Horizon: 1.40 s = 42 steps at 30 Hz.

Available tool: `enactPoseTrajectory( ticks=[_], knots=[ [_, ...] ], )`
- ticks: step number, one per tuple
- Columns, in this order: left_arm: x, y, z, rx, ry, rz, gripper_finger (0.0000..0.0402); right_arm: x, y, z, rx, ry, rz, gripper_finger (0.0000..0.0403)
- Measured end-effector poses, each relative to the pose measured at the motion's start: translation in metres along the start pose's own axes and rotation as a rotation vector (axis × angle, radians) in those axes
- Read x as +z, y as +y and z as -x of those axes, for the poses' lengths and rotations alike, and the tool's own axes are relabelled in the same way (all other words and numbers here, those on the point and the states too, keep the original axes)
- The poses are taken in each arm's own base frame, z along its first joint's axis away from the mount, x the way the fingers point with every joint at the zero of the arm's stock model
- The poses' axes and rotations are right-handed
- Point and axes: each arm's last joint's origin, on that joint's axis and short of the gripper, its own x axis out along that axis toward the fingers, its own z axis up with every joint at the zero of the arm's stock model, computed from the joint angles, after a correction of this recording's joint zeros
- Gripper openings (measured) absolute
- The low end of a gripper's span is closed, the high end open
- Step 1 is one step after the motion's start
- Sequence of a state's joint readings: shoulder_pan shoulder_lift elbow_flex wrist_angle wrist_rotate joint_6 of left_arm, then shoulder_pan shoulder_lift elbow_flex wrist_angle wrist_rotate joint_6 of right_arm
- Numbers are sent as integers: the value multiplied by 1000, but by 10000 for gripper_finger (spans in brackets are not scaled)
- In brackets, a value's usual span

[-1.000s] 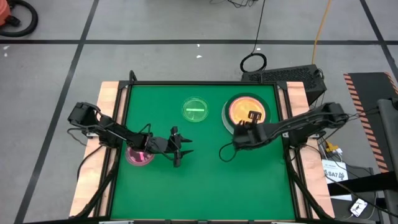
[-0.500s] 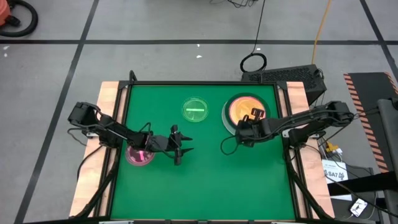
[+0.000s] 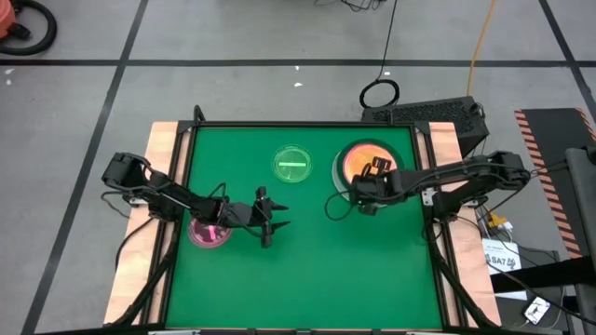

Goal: Stack plastic plates
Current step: Stack the orange transparent plate on the green transparent plate

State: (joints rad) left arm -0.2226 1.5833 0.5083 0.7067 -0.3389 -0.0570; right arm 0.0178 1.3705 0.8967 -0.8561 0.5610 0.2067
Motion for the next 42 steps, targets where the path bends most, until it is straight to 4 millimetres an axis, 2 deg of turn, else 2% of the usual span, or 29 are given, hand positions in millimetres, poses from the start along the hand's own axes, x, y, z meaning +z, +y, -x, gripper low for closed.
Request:
enactPoseTrajectory(
  ticks=[9,29,42],
  knots=[
    [0,0,0,0,0,2,216,-7,-1,-13,29,37,-12,0],
    [0,0,0,0,0,3,216,-4,-6,-17,27,20,-54,14],
    [0,0,0,-1,2,8,216,-4,-6,-21,39,43,-110,97]
  ],
)
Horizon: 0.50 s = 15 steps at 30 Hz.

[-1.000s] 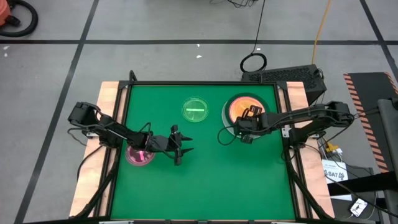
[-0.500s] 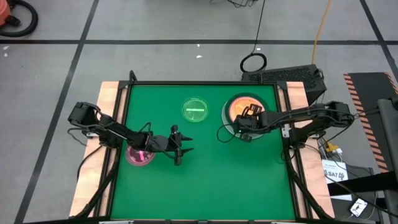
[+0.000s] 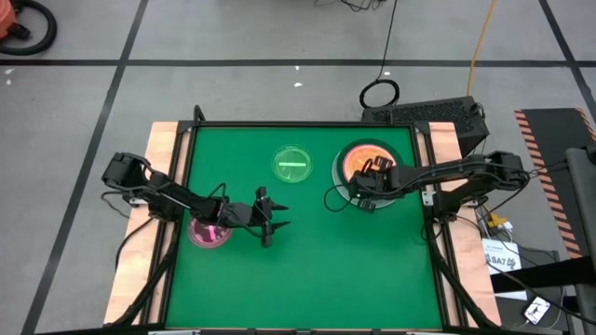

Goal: Stack plastic plates
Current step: Stack the orange transparent plate on the green transparent plate, then stack the green transparent plate on the orange transparent plate

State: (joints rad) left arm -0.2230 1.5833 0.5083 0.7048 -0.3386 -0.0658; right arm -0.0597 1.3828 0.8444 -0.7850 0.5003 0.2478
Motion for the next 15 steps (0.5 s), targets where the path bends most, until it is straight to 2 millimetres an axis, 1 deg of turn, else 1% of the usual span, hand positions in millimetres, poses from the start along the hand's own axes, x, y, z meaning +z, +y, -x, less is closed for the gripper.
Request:
enactPoseTrajectory(
  ticks=[5,9,11,15],
  knots=[
    [0,0,0,0,1,1,216,0,1,0,30,9,-20,124],
    [0,0,0,0,2,3,216,0,0,2,31,8,-26,136],
    [0,0,0,0,3,2,216,3,0,9,38,-21,-50,138],
    [-1,0,0,0,6,1,216,10,-1,32,23,-137,-100,139]
  ],
)
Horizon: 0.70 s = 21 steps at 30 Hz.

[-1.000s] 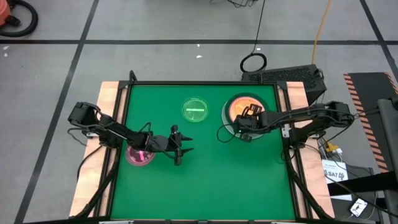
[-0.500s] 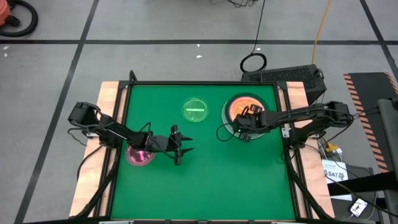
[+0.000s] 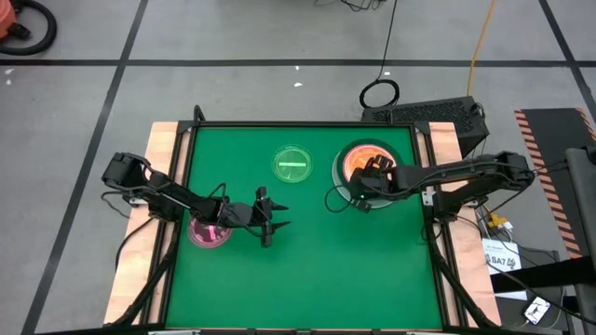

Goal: Stack plastic plates
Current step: Stack the green transparent plate on the orange transparent plate

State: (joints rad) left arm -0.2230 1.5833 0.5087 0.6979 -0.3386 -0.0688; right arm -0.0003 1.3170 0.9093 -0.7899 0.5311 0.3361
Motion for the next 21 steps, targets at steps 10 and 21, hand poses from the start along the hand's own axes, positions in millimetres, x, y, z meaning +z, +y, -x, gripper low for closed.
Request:
enactPoseTrajectory(
  ticks=[10,21],
  knots=[
    [-3,5,-1,94,31,-43,216,1,37,53,179,-299,-73,135],
    [-12,31,-6,185,146,-103,216,-9,109,57,250,-451,47,135]
  ],
)
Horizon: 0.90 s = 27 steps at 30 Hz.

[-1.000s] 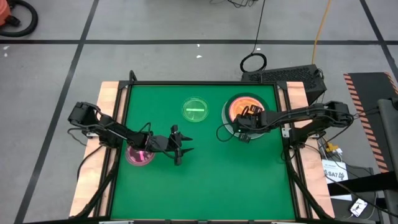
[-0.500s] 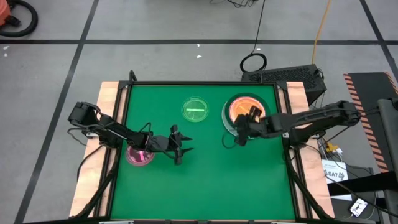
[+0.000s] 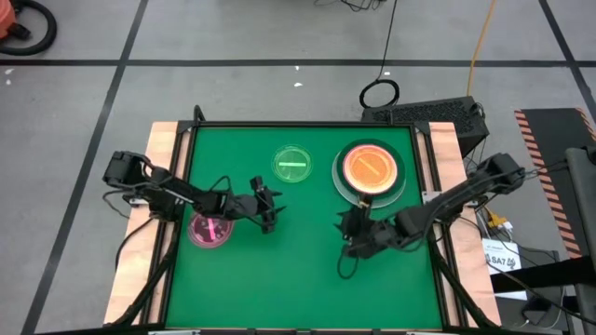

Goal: Stack plastic plates
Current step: Stack the green transparent plate on the orange transparent plate

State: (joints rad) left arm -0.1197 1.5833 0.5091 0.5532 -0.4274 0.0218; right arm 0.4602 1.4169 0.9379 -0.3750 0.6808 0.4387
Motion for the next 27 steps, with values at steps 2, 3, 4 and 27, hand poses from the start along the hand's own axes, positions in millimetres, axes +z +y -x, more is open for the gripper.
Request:
enactPoseTrajectory(
  ticks=[2,3,4,27],
  knots=[
    [0,4,-2,14,24,-32,216,-2,7,-4,10,-2,46,135],
    [2,6,-4,22,38,-45,216,-4,10,-5,12,1,66,135],
    [5,8,-6,29,52,-54,216,-5,11,-7,11,5,80,134],
    [22,43,-24,1,252,-116,216,-11,18,-9,63,50,151,134]
  ],
)
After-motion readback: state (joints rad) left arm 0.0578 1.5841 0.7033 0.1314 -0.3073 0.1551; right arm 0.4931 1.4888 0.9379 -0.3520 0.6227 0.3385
